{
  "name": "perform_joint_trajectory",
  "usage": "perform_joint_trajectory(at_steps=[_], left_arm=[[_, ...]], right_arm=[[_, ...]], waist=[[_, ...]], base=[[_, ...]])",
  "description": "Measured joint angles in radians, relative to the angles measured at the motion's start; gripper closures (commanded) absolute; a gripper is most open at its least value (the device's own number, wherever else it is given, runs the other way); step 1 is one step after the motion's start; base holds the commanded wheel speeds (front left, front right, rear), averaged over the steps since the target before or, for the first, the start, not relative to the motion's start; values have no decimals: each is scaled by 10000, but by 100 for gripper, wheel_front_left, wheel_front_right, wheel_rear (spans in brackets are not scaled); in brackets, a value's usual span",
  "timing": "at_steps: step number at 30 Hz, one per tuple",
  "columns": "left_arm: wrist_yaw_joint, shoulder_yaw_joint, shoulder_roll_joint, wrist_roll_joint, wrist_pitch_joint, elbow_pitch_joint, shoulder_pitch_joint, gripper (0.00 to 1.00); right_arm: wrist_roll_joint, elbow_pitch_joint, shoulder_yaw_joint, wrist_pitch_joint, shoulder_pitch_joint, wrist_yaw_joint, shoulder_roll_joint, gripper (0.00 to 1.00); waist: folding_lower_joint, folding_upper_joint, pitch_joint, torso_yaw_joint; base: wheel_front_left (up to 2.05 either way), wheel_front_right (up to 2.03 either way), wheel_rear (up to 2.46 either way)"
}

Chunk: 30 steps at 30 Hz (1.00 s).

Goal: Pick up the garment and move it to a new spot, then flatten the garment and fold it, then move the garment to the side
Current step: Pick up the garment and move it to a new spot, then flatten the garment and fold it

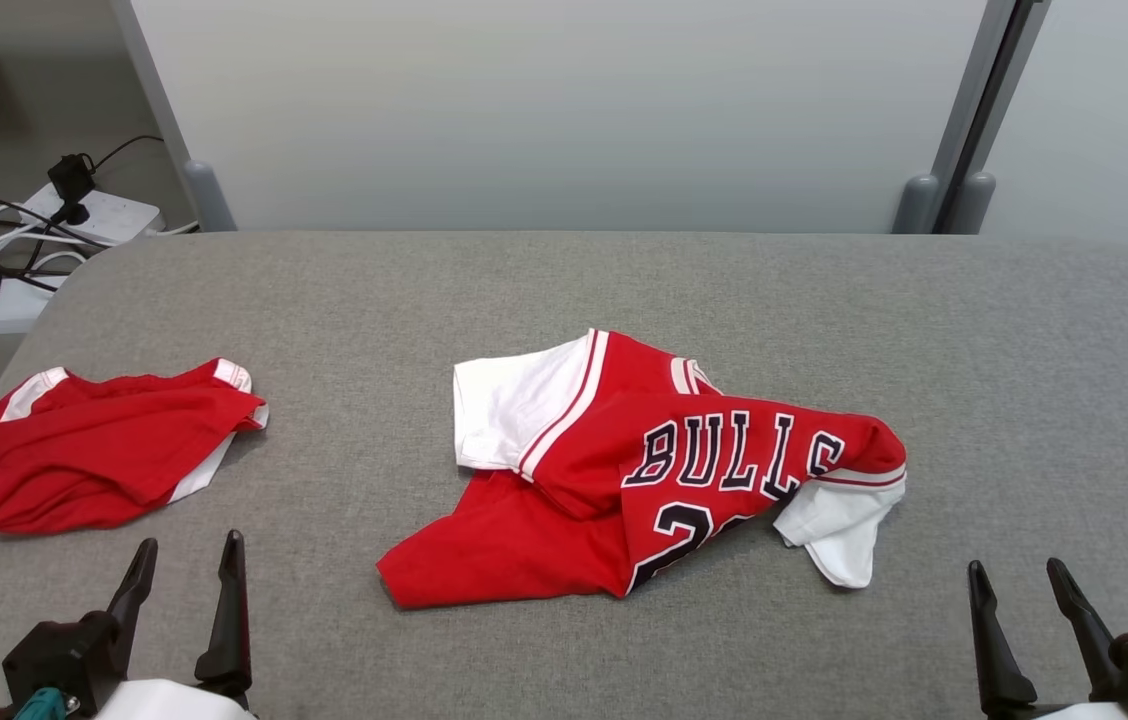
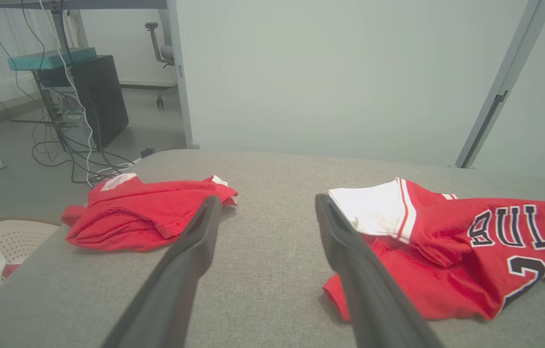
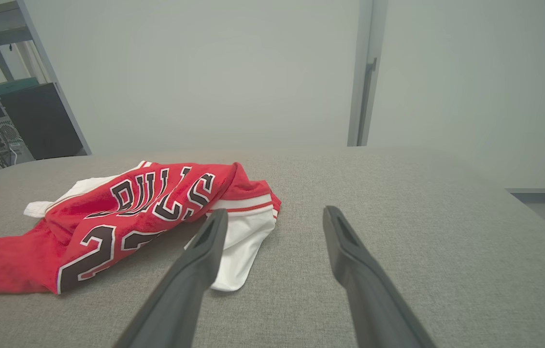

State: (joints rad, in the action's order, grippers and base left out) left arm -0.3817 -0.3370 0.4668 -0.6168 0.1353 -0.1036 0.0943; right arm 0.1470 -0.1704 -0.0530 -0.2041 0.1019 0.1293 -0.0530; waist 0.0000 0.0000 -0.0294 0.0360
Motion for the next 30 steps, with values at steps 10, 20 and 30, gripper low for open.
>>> perform_joint_trajectory(at_steps=[10, 20, 30], left_arm=[[-244, 19, 35, -12, -117, -247, 252, 0], [-334, -17, 42, -12, -215, -456, 252, 0], [-54, -500, -17, -12, -562, -456, -253, 0]], right_arm=[[0, 109, 0, 29, 116, 0, 113, 0], [2, 94, 38, 29, 105, 0, 134, 0], [2, 115, 111, 94, 2, 0, 138, 0]], waist=[[0, 0, -49, -128], [0, 0, 0, -116], [0, 0, 200, -243]], base=[[0, 0, 0], [0, 0, 0], [0, 0, 0]])
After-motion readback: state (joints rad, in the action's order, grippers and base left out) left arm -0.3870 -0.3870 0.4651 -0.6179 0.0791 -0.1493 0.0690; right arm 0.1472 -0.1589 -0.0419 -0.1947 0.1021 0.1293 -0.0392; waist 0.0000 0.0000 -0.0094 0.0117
